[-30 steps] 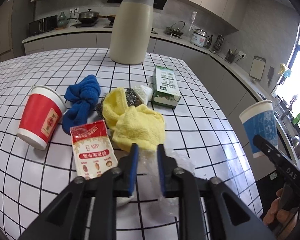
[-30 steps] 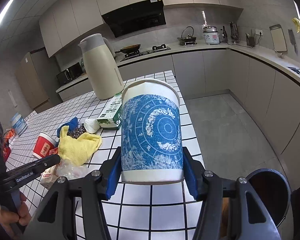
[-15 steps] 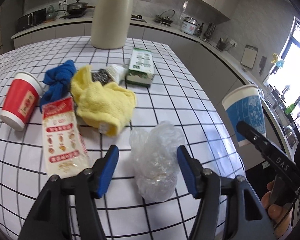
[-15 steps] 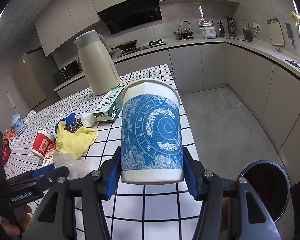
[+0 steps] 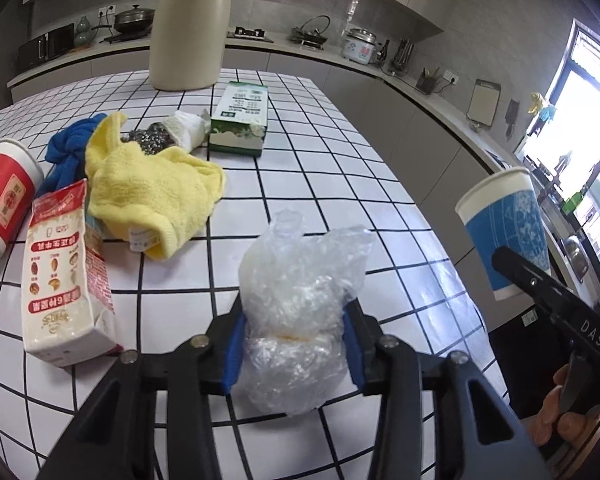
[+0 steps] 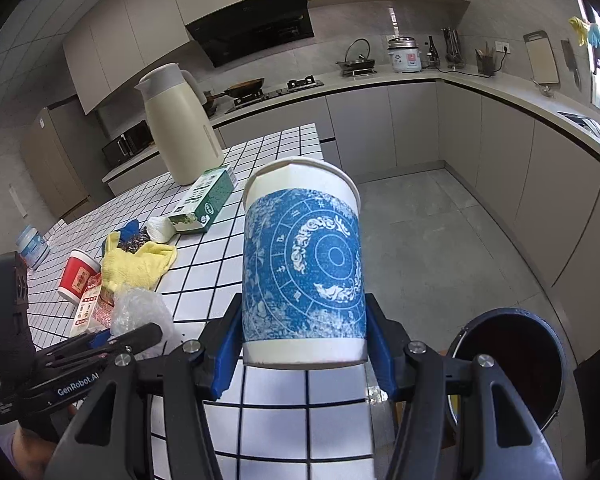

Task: Collect trash
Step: 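Carry the cup and plastic wrap over the black bin and open both tools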

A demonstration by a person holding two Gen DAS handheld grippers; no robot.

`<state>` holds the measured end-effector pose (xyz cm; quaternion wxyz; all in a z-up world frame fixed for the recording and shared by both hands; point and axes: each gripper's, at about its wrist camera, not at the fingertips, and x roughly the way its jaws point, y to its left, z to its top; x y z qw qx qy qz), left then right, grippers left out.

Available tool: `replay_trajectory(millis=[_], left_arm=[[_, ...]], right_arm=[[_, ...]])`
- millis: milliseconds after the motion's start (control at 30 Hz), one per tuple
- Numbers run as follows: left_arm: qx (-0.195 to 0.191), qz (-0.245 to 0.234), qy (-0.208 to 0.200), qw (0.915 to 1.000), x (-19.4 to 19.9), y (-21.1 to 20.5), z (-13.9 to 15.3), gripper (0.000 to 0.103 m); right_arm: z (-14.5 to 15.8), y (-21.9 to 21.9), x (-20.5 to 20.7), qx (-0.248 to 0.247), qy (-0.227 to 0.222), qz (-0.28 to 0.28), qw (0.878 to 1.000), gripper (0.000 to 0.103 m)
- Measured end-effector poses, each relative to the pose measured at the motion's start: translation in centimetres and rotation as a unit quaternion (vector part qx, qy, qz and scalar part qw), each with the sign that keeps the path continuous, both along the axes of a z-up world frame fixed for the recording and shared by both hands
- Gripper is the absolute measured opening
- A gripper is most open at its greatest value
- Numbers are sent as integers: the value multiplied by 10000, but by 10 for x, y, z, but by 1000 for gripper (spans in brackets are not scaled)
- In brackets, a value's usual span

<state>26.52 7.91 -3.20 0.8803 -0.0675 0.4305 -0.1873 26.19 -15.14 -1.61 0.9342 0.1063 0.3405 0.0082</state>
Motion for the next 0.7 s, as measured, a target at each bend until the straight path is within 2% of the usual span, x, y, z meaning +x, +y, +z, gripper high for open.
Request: replay_trajectory(millis=[267, 433, 700], left_arm=[[-243, -48, -243, 9994, -12, -22, 22, 42], [-403, -493, -304, 9975, -17, -71, 34, 42], [-652, -1268, -61, 9898, -26, -170, 31, 42]], right_arm=[[1, -38, -17, 110, 2, -238, 9997, 58], [3, -81, -38, 66, 6, -556, 9984, 58], [-4, -168, -80, -21, 195, -1229, 9922, 58]])
